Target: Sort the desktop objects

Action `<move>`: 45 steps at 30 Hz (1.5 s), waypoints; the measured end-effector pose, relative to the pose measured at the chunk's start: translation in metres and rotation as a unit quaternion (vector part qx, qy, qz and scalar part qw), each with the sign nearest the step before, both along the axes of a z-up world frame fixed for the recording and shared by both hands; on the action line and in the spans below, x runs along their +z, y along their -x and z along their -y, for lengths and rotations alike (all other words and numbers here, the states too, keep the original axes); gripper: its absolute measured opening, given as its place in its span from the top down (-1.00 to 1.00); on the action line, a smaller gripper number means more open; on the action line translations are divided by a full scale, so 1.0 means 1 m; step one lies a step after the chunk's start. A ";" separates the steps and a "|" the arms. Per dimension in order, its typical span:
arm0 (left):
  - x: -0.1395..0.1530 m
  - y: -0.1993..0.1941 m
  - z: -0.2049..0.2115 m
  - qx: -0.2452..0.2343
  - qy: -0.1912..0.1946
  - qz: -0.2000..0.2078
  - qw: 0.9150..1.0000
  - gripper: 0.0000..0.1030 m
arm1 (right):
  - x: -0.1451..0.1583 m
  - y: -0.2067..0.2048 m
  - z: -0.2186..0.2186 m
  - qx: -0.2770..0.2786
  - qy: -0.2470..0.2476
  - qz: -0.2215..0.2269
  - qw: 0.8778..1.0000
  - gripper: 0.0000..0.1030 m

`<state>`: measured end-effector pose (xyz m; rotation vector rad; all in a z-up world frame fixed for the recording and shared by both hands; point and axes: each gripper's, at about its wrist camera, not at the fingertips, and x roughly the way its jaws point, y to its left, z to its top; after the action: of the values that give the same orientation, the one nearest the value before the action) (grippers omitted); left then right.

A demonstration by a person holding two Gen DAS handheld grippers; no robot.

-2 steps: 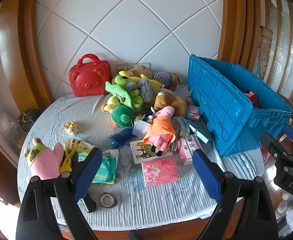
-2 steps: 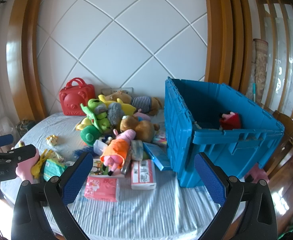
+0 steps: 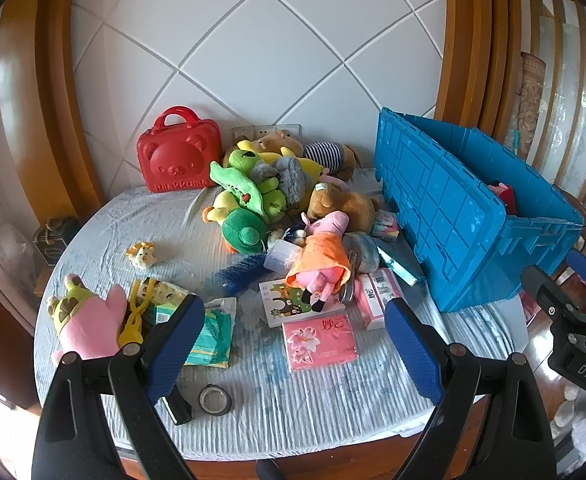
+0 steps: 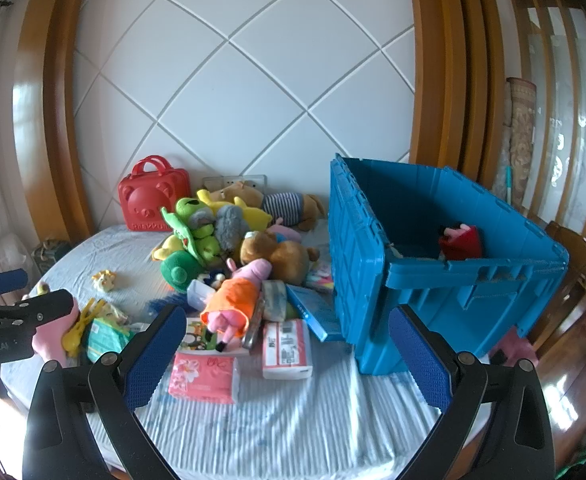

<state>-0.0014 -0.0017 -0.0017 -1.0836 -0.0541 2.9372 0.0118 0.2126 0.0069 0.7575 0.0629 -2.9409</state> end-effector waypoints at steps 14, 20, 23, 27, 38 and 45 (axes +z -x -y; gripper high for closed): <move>-0.007 -0.002 0.001 0.002 0.001 -0.004 1.000 -0.79 | 0.000 0.000 -0.003 0.001 -0.003 0.001 1.000 -1.00; -0.008 -0.009 -0.005 0.002 0.008 -0.008 1.000 -0.79 | 0.000 0.002 0.000 -0.001 -0.004 0.002 1.000 -1.00; -0.007 -0.007 -0.009 0.002 0.010 -0.007 1.000 -0.79 | -0.001 0.003 -0.001 0.000 -0.004 0.003 1.000 -0.99; -0.004 -0.003 -0.002 0.000 0.011 -0.002 1.000 -0.79 | -0.002 0.004 0.001 -0.001 -0.005 0.004 1.000 -0.99; -0.012 -0.003 -0.007 0.004 0.010 0.002 1.000 -0.79 | -0.011 0.008 0.002 0.001 -0.004 0.010 1.000 -1.00; -0.017 -0.004 -0.009 0.005 0.009 0.006 1.000 -0.79 | -0.014 0.010 0.002 0.002 -0.004 0.013 1.000 -0.99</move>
<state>0.0027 0.0068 -0.0183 -1.1076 -0.0336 2.9466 0.0018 0.2107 -0.0075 0.7964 0.0726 -2.9284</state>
